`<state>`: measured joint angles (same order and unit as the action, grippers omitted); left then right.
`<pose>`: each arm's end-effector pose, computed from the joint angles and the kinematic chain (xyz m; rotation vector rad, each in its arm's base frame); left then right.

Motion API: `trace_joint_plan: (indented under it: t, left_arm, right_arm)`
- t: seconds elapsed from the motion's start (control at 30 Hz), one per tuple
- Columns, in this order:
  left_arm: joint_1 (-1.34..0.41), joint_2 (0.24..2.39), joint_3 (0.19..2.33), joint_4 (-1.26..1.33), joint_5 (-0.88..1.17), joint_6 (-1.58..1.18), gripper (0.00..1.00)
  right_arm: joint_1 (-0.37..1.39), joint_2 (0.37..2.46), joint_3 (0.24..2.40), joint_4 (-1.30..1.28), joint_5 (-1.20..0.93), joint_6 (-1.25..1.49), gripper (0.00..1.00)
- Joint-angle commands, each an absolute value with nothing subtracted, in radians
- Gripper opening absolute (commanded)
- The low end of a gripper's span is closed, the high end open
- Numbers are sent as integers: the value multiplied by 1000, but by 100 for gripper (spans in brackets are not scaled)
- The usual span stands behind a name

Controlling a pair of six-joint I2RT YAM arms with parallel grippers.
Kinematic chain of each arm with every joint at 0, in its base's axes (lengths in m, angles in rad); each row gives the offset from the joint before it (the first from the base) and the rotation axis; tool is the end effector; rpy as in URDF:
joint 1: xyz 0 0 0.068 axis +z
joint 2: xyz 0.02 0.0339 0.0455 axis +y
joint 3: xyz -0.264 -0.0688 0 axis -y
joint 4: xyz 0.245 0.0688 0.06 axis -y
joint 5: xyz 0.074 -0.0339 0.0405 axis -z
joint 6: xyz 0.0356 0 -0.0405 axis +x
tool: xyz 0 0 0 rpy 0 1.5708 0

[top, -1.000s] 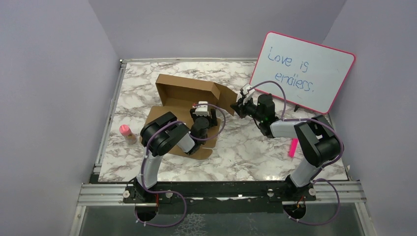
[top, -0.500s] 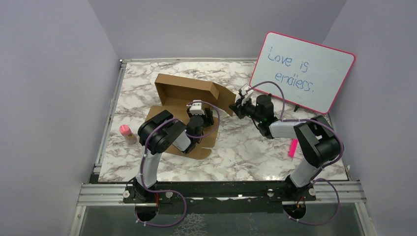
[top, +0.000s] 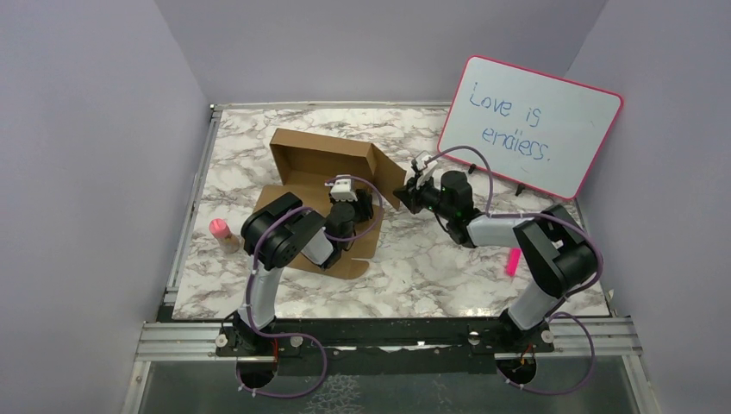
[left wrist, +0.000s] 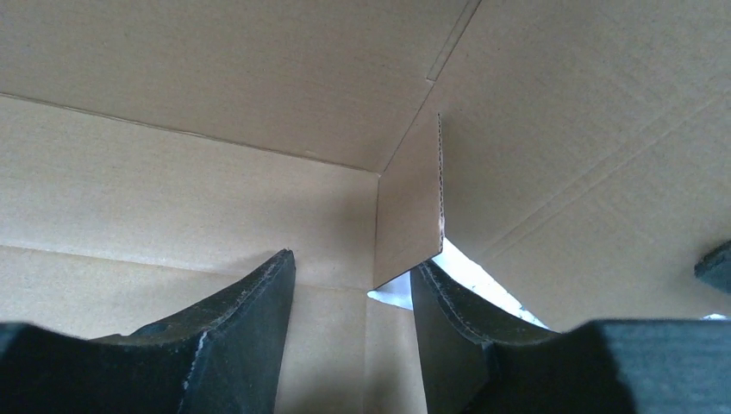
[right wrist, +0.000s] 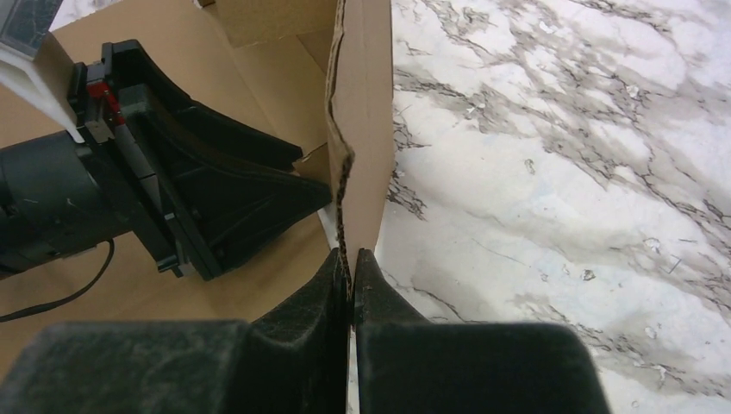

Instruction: Fold the paper box

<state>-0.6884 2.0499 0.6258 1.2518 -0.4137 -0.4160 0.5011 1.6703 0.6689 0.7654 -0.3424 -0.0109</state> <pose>0.2731 -0.2061 0.0959 -0.0673 1.7485 -0.4523 0.2867 0.1706 0.1771 -0.7026 1.7025 0.6550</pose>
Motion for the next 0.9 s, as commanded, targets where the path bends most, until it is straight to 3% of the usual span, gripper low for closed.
trace_joint_plan:
  t: [0.0,0.17,0.6,0.87]
  left_arm:
    - [-683,2084,612,1265,-363,-456,52]
    - [-684,2087,608,1271,-349,-460,52]
    - [-678,2089,575,1277,-353,-454,50]
    - [-676,2100,566,1289,-346,-458,46]
  right_arm:
    - [554,1640,644,772,-286,83,9]
    - [613,1660,632,805,-200,133,13]
    - [618,1643,666,747,-207,78,33]
    - [615,1645,706,701,-246,96,26]
